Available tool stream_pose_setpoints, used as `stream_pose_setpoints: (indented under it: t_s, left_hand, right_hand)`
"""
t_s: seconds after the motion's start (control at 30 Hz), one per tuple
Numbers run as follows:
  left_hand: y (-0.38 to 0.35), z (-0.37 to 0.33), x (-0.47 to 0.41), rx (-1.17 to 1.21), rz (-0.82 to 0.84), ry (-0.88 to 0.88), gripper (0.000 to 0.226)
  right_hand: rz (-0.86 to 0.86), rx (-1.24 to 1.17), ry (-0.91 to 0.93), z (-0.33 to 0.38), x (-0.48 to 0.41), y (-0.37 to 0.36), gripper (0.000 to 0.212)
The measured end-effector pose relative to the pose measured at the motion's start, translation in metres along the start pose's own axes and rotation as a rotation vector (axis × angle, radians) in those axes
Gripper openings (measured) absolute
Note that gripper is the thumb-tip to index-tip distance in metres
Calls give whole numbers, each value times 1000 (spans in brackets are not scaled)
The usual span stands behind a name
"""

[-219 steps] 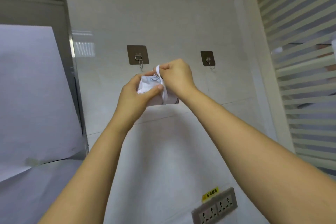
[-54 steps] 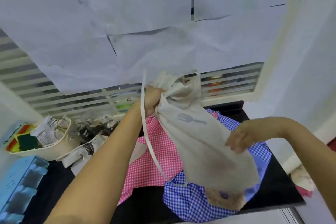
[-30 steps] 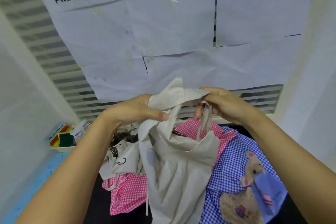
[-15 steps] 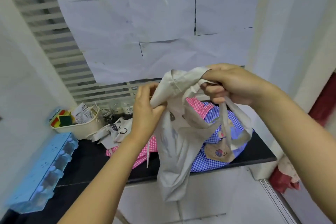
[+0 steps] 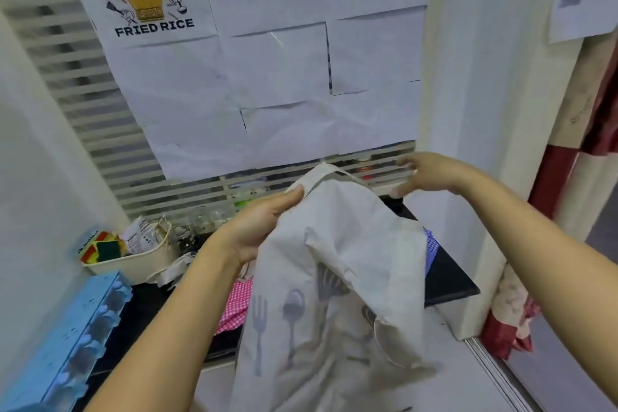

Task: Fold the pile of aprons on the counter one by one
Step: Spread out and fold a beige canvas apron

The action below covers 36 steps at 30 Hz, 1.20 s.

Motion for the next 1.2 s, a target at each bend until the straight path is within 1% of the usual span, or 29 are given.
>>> stream_pose_setpoints:
  t_s: [0.03, 0.07, 0.1, 0.13, 0.17, 0.2, 0.27, 0.3, 0.33, 0.37, 0.4, 0.43, 0.47, 0.53, 0.57, 0.6, 0.67, 0.73, 0.77, 0.8, 0.87, 0.9, 0.97, 1.0, 1.03, 1.1, 1.17, 1.2]
  left_hand:
    - [4, -2, -3, -42, -56, -24, 30]
    - [9, -4, -5, -121, -112, -50, 24]
    - [10, -8, -6, -221, -158, -83, 19]
    - [10, -11, -8, -322, -203, -122, 20]
    - [12, -12, -10, -406, -236, -165, 21]
    - [13, -12, -15, -472, -258, -206, 22]
    - [14, -6, -22, -575, -252, -236, 18]
    - [12, 1, -25, -596, -215, -217, 14]
    - [9, 12, -30, -575, -157, -186, 13]
    - [6, 21, -34, -532, -99, -169, 22]
    - [4, 29, -37, -488, -53, -162, 32]
    - [0, 35, -40, -456, -18, -163, 38]
    - [-2, 39, -42, -452, -4, -171, 38]
    - [-6, 48, -45, -509, 9, -173, 33]
    - [-6, 54, -47, -553, 18, -166, 30]
    - [-6, 59, -48, -596, 26, -154, 29]
    - [-1, 71, -50, -628, 25, -116, 30]
    - [6, 78, -50, -637, 17, -95, 34]
    - [10, 80, -50, -629, 19, -92, 34]
    - [14, 80, -49, -617, 22, -89, 33]
    - [18, 81, -45, -589, 43, -71, 29]
    - [21, 81, -44, -576, 53, -66, 29]
    - [25, 82, -42, -565, 89, -56, 33]
    - [28, 84, -41, -578, 102, -44, 33]
    - [30, 86, -40, -598, 107, -28, 31]
    - [42, 90, -39, -631, 45, 1, 26]
    - [68, 91, -40, -656, -101, 11, 27]
    - [85, 91, -38, -677, -200, 9, 28]
  right_hand:
    - [-6, -16, -32, -11, 1, -7, 73]
    - [-16, -75, -50, -18, 4, -15, 67]
    - [-39, -164, -61, -24, 7, -22, 55]
    - [-58, -248, -73, -27, 11, -31, 48]
    - [-57, -301, -101, -32, 16, -42, 49]
    - [-27, -323, -143, -38, 19, -57, 55]
    - [101, -329, -197, -49, 24, -97, 70]
    - [163, -355, -209, -54, 24, -119, 77]
    - [199, -422, -215, -59, 22, -138, 80]
    - [209, -498, -212, -62, 20, -153, 78]
    - [195, -548, -196, -62, 17, -164, 67]
    - [162, -573, -187, -63, 13, -173, 63]
    - [125, -574, -183, -64, 10, -179, 65]
    - [72, -601, -166, -61, 2, -189, 76]
    - [52, -619, -159, -60, -2, -194, 74]
    - [32, -629, -144, -58, -6, -197, 64]
    - [1, -634, -126, -57, -11, -200, 39]
    - [16, -602, -113, -54, -12, -206, 16]
    - [44, -584, -124, -55, -12, -212, 8]
    - [85, -557, -131, -55, -12, -219, 9]
    - [210, -540, -156, -59, -12, -241, 17]
    - [282, -579, -173, -62, -11, -254, 20]
    - [397, -668, -230, -71, -6, -278, 15]
    - [431, -693, -250, -77, -4, -289, 14]
    - [451, -728, -263, -85, -4, -298, 18]
    - [459, -823, -243, -92, -4, -307, 28]
    - [398, -981, -230, -96, -4, -300, 31]
    - [380, -1123, -226, -98, -5, -297, 34]
Point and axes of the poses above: each hand's wrist, its own x-axis away from the middle knuckle, its own y-axis out of the back of the hand, z = x × y, the point moved 10 cm from there along -x, towards the middle knuckle, and after that the axes turned 5 degrees about z, right-handed, at the moved point
